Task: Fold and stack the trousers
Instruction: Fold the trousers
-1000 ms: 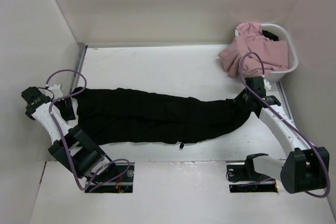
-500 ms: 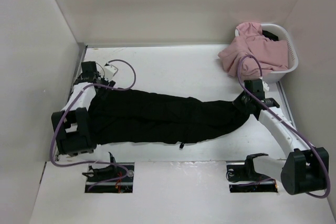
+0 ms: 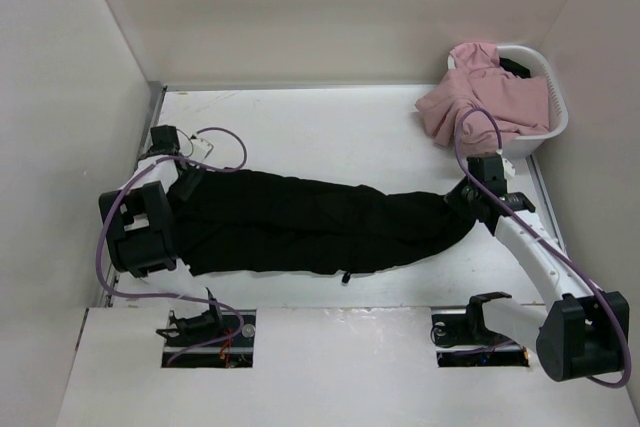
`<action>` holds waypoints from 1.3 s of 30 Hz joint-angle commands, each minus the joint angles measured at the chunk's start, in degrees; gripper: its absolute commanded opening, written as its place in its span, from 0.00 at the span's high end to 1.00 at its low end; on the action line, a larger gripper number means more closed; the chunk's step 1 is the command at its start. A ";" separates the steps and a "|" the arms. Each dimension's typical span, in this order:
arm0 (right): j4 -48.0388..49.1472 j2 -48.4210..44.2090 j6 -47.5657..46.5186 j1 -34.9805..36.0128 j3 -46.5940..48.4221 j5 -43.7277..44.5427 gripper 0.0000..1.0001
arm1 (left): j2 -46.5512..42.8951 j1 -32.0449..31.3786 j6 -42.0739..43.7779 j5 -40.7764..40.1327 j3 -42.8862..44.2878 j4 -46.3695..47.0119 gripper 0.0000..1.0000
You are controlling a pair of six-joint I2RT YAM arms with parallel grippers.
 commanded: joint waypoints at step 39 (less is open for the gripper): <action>9.00 -18.19 12.03 -26.23 -14.55 -11.83 0.28 | -33.88 29.95 -7.03 17.43 -7.92 -24.75 1.00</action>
